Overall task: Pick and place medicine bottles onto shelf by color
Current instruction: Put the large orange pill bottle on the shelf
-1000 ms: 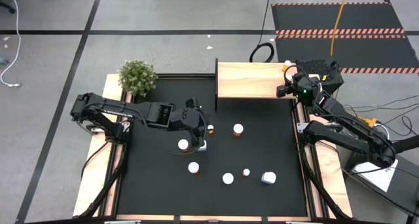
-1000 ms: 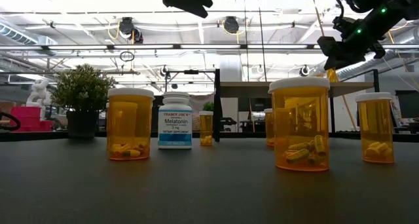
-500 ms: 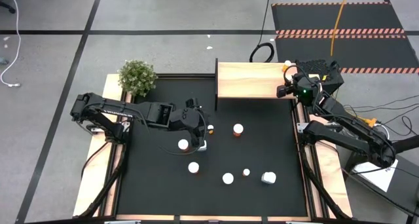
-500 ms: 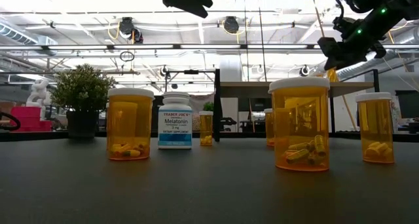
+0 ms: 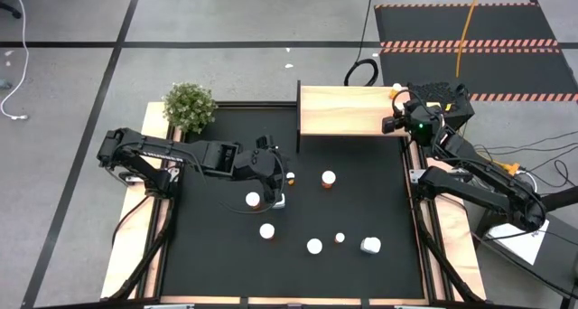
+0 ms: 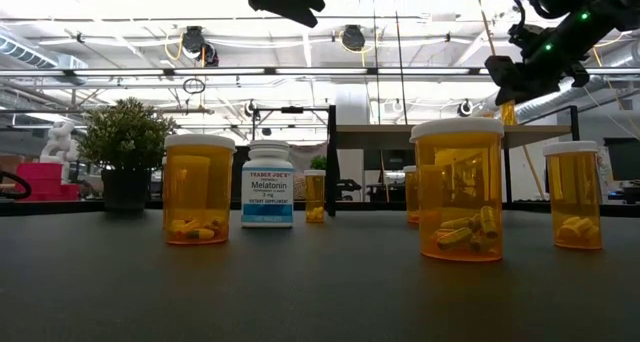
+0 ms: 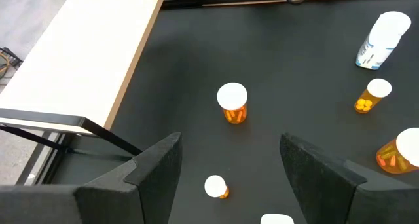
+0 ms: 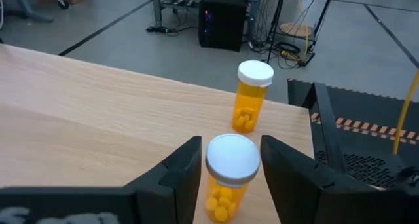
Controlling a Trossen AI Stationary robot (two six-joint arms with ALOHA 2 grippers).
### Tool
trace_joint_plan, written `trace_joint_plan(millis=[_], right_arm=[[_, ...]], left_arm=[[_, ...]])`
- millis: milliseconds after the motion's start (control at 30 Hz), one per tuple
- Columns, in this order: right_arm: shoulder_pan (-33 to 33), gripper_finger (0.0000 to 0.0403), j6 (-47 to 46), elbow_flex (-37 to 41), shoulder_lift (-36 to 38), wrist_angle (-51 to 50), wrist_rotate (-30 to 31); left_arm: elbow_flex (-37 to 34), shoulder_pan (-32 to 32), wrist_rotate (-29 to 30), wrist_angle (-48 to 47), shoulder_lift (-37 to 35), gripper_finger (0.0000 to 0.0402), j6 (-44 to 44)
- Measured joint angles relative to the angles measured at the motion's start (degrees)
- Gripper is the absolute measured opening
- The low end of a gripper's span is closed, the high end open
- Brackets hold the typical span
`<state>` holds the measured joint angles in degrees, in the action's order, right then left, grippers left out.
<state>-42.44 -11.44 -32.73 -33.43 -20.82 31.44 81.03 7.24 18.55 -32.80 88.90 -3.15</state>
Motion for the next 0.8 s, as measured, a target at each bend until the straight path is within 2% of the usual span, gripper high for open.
trace_joint_plan(millis=[333,700,800], right_arm=[[2.38,0.0153,-0.85,-0.56,2.31,3.35,-3.21],[11.46,0.0153,-2.98,-5.56,6.77,-4.05,-3.51],[14.84,0.0153,-3.28,-5.73,7.11,-4.57,-10.92]], left_arm=[[0.00,0.00,0.00,-0.04,0.00,0.0255,-0.05],[-1.32,-0.02,0.00,-0.25,-0.04,0.0255,-0.45],[-1.33,-0.02,0.00,-0.57,-0.04,0.0255,-0.56]])
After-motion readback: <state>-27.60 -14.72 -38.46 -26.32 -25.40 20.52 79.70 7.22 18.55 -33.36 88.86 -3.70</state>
